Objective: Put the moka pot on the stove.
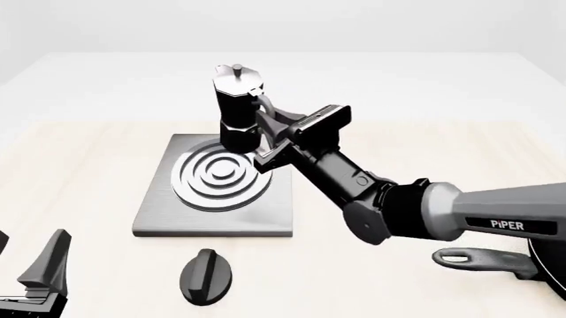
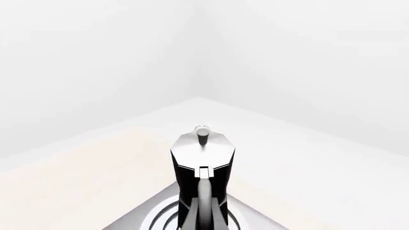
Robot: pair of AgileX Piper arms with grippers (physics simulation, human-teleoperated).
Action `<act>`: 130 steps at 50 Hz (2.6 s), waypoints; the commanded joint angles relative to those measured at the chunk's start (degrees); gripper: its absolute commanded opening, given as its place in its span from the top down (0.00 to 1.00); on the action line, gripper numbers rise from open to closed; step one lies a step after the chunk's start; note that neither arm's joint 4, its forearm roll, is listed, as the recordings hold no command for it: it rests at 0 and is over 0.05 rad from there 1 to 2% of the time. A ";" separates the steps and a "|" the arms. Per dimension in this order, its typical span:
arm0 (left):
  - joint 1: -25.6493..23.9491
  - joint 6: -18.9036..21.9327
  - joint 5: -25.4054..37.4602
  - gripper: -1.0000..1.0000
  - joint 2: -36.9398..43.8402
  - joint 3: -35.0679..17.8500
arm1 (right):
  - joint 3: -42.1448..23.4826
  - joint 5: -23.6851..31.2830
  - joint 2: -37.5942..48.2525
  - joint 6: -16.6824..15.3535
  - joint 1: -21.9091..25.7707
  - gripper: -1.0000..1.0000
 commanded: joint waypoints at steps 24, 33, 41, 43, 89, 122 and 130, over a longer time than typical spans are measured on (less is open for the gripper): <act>0.00 0.00 0.00 0.00 0.00 0.00 | -12.03 -1.63 13.52 0.97 0.09 1.00; 0.00 0.00 0.00 0.00 0.00 0.00 | -14.88 -0.92 17.21 1.54 -0.62 1.00; 0.00 0.00 0.00 0.00 0.00 0.00 | -15.87 -0.76 18.73 2.10 -0.68 1.00; 0.00 0.00 0.00 0.00 0.00 0.00 | -15.62 -0.91 19.05 2.35 -0.47 1.00; 0.00 0.00 0.00 0.00 0.00 0.00 | -17.76 0.59 23.24 3.74 -0.33 1.00; 0.00 0.00 0.00 0.00 0.00 0.00 | -19.89 2.31 25.40 5.55 -0.80 0.00; 0.00 0.00 0.00 0.00 0.00 0.00 | -19.89 2.33 25.43 5.58 -0.76 0.00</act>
